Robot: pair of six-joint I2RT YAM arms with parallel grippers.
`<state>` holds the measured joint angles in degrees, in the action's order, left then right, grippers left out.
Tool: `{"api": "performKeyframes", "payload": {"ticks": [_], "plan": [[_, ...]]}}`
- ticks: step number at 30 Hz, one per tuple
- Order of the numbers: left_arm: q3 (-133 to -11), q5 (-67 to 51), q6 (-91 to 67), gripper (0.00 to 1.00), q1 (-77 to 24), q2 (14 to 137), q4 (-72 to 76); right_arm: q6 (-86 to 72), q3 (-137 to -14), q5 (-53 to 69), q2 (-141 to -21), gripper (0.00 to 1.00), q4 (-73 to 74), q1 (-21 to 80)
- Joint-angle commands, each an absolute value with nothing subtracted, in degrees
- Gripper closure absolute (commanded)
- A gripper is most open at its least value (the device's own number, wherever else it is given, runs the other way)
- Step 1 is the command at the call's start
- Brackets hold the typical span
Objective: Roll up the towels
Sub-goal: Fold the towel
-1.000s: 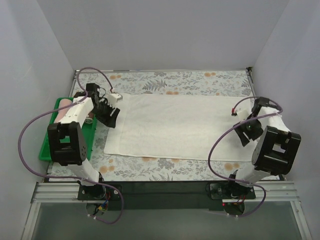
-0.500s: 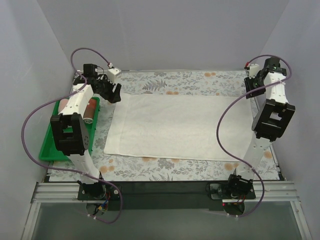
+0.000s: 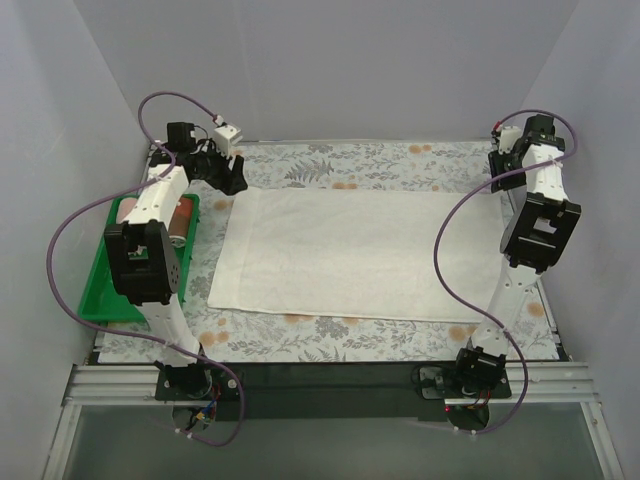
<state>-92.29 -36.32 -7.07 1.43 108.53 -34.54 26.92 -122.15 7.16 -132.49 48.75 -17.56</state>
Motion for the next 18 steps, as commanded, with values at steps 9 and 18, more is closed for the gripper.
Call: {"api": "performKeyframes", "payload": {"ticks": [9,18], "plan": [[-93.2,-37.6,-7.8,0.41,1.7,110.8,-31.0,25.9,-124.4,2.6,-136.5,0.62,42.7,-17.8],[-96.7,-36.8,-8.6,0.39,1.6,115.3,-30.8,24.9,-123.4,4.1,-139.0,0.67,41.8,-17.9]]}}
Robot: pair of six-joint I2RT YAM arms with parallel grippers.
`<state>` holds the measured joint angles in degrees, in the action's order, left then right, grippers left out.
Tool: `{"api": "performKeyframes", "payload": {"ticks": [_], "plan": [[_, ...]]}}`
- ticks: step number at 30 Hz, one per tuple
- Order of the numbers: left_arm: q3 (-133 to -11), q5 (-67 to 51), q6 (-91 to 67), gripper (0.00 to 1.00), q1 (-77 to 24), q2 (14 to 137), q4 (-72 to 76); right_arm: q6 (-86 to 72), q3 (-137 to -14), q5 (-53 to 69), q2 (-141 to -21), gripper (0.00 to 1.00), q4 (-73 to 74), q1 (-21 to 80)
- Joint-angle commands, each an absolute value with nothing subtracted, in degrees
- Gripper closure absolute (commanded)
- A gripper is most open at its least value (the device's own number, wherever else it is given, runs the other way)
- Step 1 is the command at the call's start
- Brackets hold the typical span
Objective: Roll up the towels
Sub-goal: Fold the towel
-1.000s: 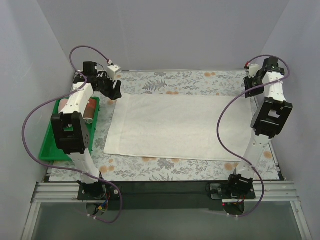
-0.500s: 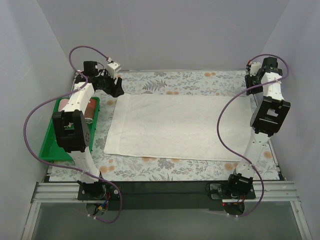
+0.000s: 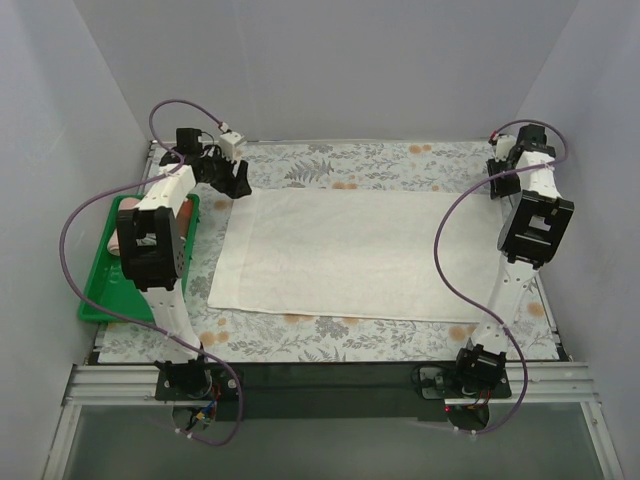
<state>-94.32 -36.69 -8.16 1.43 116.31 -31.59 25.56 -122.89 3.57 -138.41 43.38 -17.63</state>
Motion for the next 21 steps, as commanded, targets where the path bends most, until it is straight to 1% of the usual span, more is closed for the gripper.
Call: {"api": "performKeyframes", "payload": {"ticks": [1,4,7,8,11,12,13,14,17,19,21], "plan": [[-96.7,-36.8,-8.9,0.39,1.7,115.5,-30.6,24.9,-123.6,4.1,-139.2,0.69,41.6,-18.0],[-97.1,-36.2,-9.3,0.39,1.7,117.3,-30.5,24.8,-123.5,4.4,-139.5,0.73,41.4,-18.0],[-99.1,-35.8,-9.7,0.39,1.6,120.1,-30.6,25.0,-123.0,4.4,-139.5,0.79,41.0,-18.1],[-100.8,-35.5,-10.0,0.39,1.6,121.0,-30.6,25.0,-122.7,4.6,-139.4,0.83,41.0,-18.1],[-105.4,-33.8,-10.6,0.39,1.6,125.0,-31.8,25.1,-121.6,5.1,-138.8,0.85,40.6,-18.2],[-106.4,-33.8,-10.9,0.39,1.7,126.2,-32.6,25.1,-121.5,4.4,-138.7,0.82,40.4,-18.2],[-107.5,-33.9,-10.9,0.39,1.6,127.0,-33.0,25.0,-121.6,3.7,-138.7,0.76,40.1,-18.2],[-108.1,-33.9,-11.2,0.39,1.6,128.1,-33.2,24.8,-121.8,3.1,-138.7,0.63,40.0,-18.2],[-108.6,-34.3,-11.7,0.39,1.6,128.8,-33.1,25.0,-122.4,2.1,-139.0,0.52,40.0,-18.3],[-108.5,-34.2,-11.7,0.39,1.6,128.8,-33.0,25.0,-122.6,2.1,-139.4,0.52,40.1,-18.4],[-108.5,-34.2,-11.7,0.39,1.5,128.9,-33.0,24.8,-122.5,3.7,-139.5,0.56,40.1,-18.6]]}}
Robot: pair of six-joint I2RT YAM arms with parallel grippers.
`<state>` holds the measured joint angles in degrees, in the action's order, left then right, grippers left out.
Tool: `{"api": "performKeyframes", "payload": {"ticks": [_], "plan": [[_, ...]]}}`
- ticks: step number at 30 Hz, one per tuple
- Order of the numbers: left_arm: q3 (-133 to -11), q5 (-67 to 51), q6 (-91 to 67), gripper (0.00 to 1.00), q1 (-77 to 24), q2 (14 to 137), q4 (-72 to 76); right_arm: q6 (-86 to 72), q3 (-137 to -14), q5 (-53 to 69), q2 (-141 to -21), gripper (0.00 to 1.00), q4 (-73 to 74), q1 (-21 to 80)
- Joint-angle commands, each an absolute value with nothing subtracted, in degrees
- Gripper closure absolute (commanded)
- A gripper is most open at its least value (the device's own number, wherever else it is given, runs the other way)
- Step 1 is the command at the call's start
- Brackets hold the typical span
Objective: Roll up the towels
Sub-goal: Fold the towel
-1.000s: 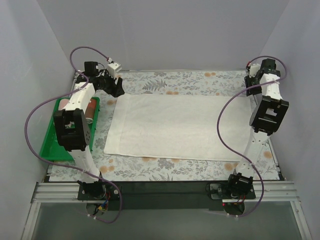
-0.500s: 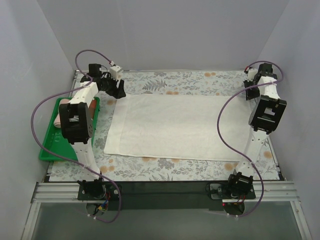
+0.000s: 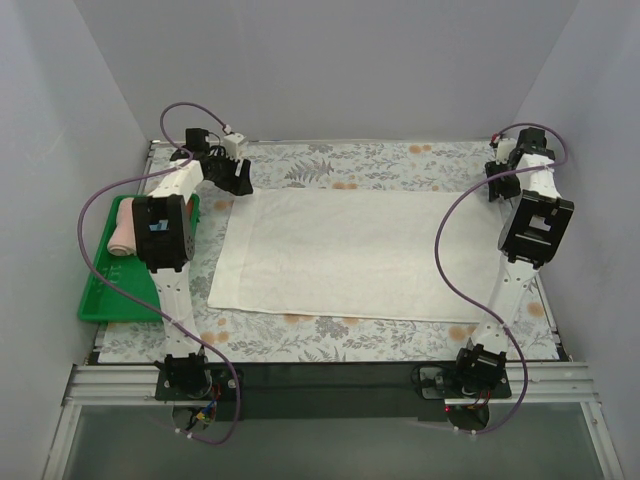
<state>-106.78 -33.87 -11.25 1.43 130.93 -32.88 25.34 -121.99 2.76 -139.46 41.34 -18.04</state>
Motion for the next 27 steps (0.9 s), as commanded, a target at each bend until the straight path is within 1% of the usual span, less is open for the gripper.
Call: {"api": "performKeyframes", "payload": {"ticks": [1,3,10,13,16,17,19,20,27], "plan": [[-108.4,-34.1,-11.7,0.39,1.7,128.9,-33.0,24.6,-122.4,4.4,-139.6,0.57,40.2,-18.8],[-108.5,-33.5,-11.7,0.39,1.6,129.1,-33.0,24.3,-122.3,8.0,-139.6,0.60,40.6,-19.0],[-109.0,-34.0,-12.7,0.39,1.7,129.5,-32.6,22.4,-122.9,11.2,-139.7,0.64,41.1,-20.8],[-109.8,-33.8,-13.0,0.39,1.6,130.1,-32.7,22.7,-122.9,11.9,-140.0,0.69,41.2,-21.3],[-111.0,-33.1,-13.0,0.39,1.6,131.1,-33.4,22.5,-122.7,14.4,-139.8,0.78,41.3,-21.5],[-111.4,-32.5,-13.0,0.39,1.6,131.6,-33.7,22.6,-122.6,15.0,-139.7,0.85,41.4,-21.5],[-112.8,-32.3,-12.7,0.38,1.6,132.7,-35.2,22.9,-122.5,16.4,-139.3,0.91,41.4,-21.5],[-113.4,-32.4,-12.7,0.38,1.5,133.1,-35.5,23.0,-122.6,16.8,-139.1,0.99,41.5,-21.5],[-114.8,-32.5,-12.8,0.37,1.6,134.0,-36.6,23.8,-121.6,19.7,-136.6,0.99,41.3,-22.1]]}}
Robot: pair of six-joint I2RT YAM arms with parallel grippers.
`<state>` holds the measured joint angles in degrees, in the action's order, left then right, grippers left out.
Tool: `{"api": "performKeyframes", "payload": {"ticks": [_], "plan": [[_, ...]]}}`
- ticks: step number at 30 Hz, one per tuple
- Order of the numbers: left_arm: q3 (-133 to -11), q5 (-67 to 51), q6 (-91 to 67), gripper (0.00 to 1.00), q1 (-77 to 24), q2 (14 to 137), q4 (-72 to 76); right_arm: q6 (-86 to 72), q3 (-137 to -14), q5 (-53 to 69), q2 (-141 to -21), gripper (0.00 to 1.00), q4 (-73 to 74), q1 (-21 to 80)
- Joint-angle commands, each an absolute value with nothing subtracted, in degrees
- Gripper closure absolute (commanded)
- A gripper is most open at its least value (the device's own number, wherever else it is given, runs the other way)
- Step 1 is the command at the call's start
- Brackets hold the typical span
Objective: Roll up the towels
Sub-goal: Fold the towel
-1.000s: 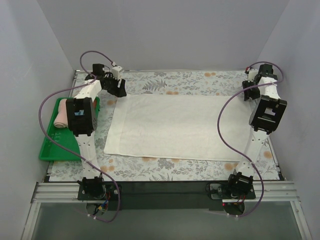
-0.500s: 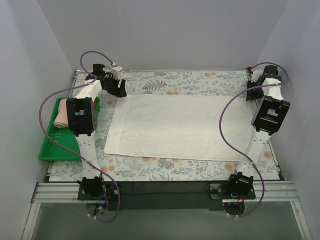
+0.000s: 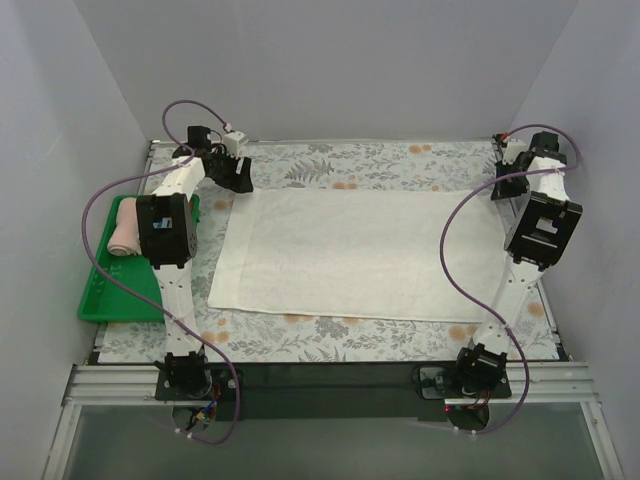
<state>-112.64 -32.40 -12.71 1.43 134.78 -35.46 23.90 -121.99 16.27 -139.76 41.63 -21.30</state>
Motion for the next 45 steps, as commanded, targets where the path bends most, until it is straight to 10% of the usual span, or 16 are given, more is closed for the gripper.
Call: {"api": "performKeyframes", "payload": {"ticks": [1,5,16,36,45], "plan": [[-114.8,-32.4,-12.8,0.37,1.6,133.9,-36.6,23.6,-121.6,20.0,-136.2,0.99,41.4,-22.5],[-115.3,-32.6,-13.2,0.37,1.6,134.0,-36.5,23.8,-121.4,18.7,-135.4,0.61,41.5,-22.7],[-115.7,-33.1,-13.9,0.37,1.6,133.6,-36.7,21.5,-124.8,16.3,-139.0,0.51,41.7,-23.2],[-116.2,-33.8,-15.6,0.37,1.6,134.3,-36.3,17.8,-124.5,18.6,-143.2,0.62,41.6,-23.6],[-118.3,-31.2,-14.7,0.37,1.6,135.8,-38.6,18.7,-123.8,17.8,-142.4,0.99,41.5,-23.2]]}}
